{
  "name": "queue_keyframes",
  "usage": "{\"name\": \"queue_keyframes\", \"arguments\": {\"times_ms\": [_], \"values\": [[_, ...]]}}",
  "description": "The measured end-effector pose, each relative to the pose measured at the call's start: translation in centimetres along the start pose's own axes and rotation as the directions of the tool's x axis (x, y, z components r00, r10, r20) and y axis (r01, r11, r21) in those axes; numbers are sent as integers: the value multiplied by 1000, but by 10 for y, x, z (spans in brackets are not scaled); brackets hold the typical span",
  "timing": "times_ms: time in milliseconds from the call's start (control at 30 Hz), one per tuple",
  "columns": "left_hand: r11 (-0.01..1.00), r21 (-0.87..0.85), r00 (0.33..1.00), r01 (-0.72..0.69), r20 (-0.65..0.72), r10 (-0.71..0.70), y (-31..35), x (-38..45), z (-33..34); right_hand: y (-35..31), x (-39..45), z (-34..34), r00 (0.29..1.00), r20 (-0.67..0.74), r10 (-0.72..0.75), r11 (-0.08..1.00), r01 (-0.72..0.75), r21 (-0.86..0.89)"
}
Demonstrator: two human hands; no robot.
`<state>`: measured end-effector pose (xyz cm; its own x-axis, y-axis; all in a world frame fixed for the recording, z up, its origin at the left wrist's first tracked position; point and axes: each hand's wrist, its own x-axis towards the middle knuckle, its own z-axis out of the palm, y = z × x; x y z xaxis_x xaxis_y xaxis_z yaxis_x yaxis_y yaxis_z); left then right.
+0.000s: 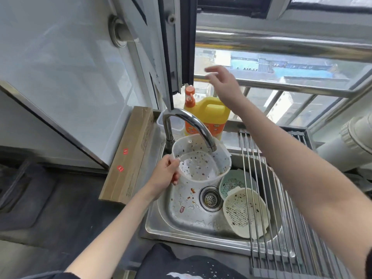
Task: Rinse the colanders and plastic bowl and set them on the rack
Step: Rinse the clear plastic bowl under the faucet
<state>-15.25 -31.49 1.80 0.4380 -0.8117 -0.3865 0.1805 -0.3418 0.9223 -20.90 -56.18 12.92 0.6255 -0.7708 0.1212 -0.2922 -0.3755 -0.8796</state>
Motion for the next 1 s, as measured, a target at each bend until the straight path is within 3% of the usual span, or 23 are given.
{"name": "queue_keyframes", "arguments": {"times_ms": [133,333,667,867,1000], "values": [[995,-90,999,-36,-26,34,15,1,6,-18,32,21,944,328,-42,982,100,-161],[949,-308,992,-67,-121,31,35,18,9,-19,50,38,836,542,84,958,81,-274],[910,-400,984,-114,-170,49,59,25,19,-12,40,42,802,592,78,892,209,-400],[925,-363,984,-110,-174,48,61,23,16,-15,32,43,802,573,169,662,339,-669],[943,-319,989,-95,-142,51,58,21,17,-22,35,35,829,545,125,741,287,-607]]}}
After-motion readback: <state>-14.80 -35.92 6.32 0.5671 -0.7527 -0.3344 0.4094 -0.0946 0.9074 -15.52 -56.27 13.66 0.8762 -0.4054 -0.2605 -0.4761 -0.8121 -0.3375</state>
